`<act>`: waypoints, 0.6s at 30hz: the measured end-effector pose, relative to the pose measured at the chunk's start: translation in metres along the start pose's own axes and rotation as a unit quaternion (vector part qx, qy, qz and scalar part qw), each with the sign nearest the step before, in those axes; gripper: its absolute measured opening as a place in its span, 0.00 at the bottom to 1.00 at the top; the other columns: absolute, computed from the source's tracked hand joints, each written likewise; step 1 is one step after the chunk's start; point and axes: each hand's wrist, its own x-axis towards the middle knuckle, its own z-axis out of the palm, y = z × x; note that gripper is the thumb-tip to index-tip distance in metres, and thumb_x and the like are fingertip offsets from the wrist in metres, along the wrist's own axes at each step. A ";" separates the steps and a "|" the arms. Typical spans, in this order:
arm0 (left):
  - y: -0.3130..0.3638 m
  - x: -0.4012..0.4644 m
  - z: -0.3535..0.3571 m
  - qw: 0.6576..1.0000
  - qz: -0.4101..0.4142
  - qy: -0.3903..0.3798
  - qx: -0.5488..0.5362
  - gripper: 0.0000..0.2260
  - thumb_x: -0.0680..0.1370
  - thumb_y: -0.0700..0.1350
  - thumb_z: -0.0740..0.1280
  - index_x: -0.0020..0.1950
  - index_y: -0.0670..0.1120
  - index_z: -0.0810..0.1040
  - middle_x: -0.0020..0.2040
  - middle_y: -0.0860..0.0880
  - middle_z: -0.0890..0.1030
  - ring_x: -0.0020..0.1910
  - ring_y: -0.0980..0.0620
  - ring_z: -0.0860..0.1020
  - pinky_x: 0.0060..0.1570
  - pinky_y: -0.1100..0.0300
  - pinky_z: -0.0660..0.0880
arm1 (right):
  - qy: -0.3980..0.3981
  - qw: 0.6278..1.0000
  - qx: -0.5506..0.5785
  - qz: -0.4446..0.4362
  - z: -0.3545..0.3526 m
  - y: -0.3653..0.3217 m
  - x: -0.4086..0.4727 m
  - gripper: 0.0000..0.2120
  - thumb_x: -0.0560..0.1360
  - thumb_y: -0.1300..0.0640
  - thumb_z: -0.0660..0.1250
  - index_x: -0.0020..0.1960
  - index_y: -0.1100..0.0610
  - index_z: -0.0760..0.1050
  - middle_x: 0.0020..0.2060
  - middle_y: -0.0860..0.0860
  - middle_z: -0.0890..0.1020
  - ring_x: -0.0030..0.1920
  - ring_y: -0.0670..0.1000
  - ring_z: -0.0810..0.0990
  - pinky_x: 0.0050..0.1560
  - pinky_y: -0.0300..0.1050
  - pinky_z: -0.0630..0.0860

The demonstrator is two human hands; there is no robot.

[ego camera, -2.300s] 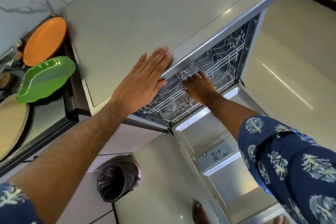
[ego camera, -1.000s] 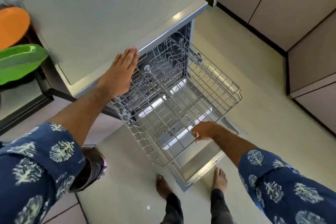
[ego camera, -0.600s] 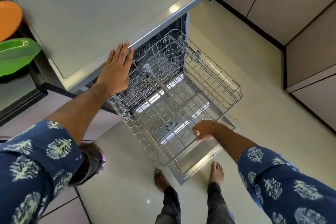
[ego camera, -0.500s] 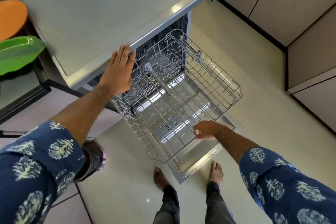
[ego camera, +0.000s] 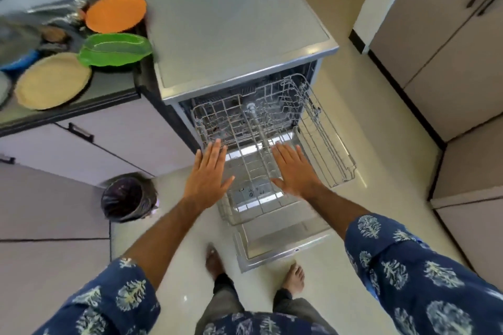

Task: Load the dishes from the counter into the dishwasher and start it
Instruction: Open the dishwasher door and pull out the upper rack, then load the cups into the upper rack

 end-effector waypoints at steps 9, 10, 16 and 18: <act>-0.060 -0.064 -0.058 0.993 -0.089 0.063 -0.033 0.38 0.78 0.64 0.44 0.82 0.43 0.46 0.82 0.43 0.44 0.81 0.43 0.44 0.78 0.42 0.46 | 0.040 0.995 -0.051 -0.075 -0.080 -0.070 0.041 0.41 0.80 0.36 0.53 0.80 0.57 0.37 0.80 0.56 0.41 0.80 0.56 0.40 0.78 0.61 0.39; -0.077 -0.072 -0.064 0.992 -0.096 0.072 -0.028 0.38 0.78 0.64 0.44 0.82 0.42 0.47 0.82 0.43 0.45 0.81 0.42 0.45 0.78 0.41 0.47 | 0.050 0.994 -0.053 -0.084 -0.089 -0.086 0.051 0.41 0.80 0.36 0.52 0.81 0.57 0.38 0.80 0.56 0.41 0.80 0.56 0.40 0.78 0.61 0.40; -0.194 -0.132 -0.086 0.982 -0.152 0.107 -0.019 0.35 0.81 0.61 0.49 0.81 0.41 0.50 0.82 0.41 0.50 0.81 0.41 0.50 0.77 0.40 0.51 | 0.118 0.981 -0.057 -0.145 -0.140 -0.206 0.117 0.39 0.79 0.38 0.58 0.81 0.58 0.49 0.80 0.56 0.53 0.80 0.57 0.51 0.77 0.62 0.46; -0.238 -0.159 -0.093 0.976 -0.177 0.123 -0.023 0.35 0.81 0.60 0.53 0.81 0.42 0.51 0.82 0.42 0.51 0.81 0.41 0.50 0.77 0.40 0.51 | 0.140 0.973 -0.068 -0.170 -0.156 -0.257 0.139 0.40 0.78 0.38 0.60 0.80 0.58 0.52 0.79 0.57 0.56 0.79 0.58 0.55 0.76 0.62 0.50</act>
